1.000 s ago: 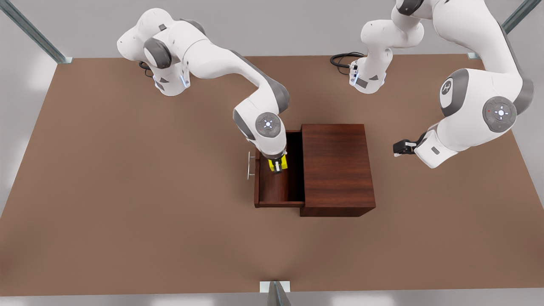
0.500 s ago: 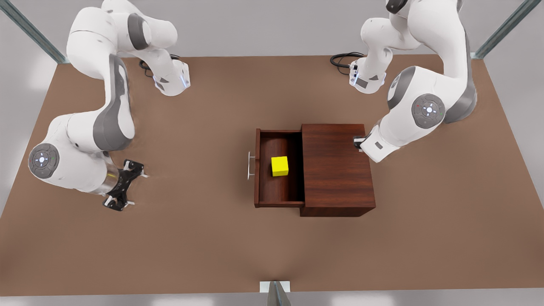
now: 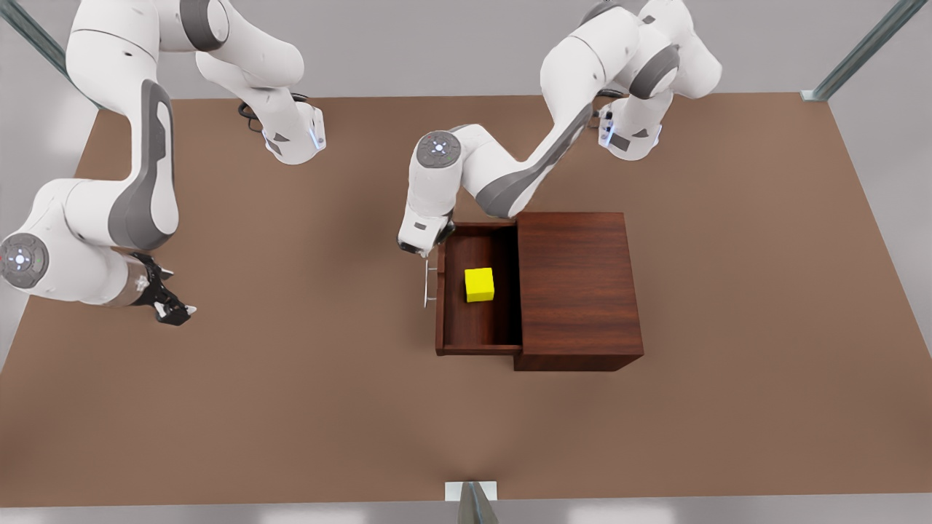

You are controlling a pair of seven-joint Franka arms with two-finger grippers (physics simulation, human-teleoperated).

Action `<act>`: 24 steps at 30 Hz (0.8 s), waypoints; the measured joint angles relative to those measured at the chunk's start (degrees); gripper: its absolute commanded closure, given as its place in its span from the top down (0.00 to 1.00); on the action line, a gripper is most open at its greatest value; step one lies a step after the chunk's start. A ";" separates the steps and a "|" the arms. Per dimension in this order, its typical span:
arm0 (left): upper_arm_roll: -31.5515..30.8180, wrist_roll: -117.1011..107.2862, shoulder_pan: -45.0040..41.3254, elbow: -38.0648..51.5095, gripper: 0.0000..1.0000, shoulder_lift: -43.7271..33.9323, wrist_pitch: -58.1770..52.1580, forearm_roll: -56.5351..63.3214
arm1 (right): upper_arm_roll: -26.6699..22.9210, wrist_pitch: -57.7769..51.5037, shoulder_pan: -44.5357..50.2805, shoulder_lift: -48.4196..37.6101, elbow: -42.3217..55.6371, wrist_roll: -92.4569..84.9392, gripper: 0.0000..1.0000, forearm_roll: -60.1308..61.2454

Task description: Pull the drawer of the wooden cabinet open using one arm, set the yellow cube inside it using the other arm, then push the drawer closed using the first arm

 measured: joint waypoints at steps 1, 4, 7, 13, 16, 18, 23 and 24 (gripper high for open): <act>0.44 -4.12 -1.14 0.20 0.00 1.23 3.14 1.06 | 0.23 -0.12 0.52 0.06 0.02 -2.49 1.00 -0.07; 1.94 -15.67 -3.28 0.39 0.00 4.55 11.73 3.05 | 0.39 -1.57 2.10 0.11 0.17 -8.61 1.00 -0.19; 4.72 -25.48 -4.67 0.42 0.00 7.33 17.98 4.12 | 0.40 -2.57 2.17 0.17 0.29 -13.67 1.00 -0.25; 5.59 -40.76 -5.41 0.06 0.00 11.22 24.63 8.62 | 0.41 -3.55 2.26 0.74 0.31 -21.60 1.00 -0.36; 5.60 -46.48 -6.49 -0.89 0.00 11.21 24.94 11.58 | 0.41 -3.76 2.27 0.83 0.31 -24.67 1.00 -0.41; 5.60 -49.23 -6.92 -1.15 0.00 10.80 22.65 12.86 | 0.45 -3.86 2.31 1.13 0.31 -26.46 1.00 -0.43; 5.76 -53.93 -6.77 -1.19 0.00 10.01 15.89 14.02 | 0.50 -3.99 2.36 1.27 0.31 -30.14 1.00 -0.46; 5.82 -54.61 -6.57 -1.17 0.00 9.76 14.65 14.07 | 0.50 -4.00 2.46 1.31 0.31 -30.76 1.00 -0.46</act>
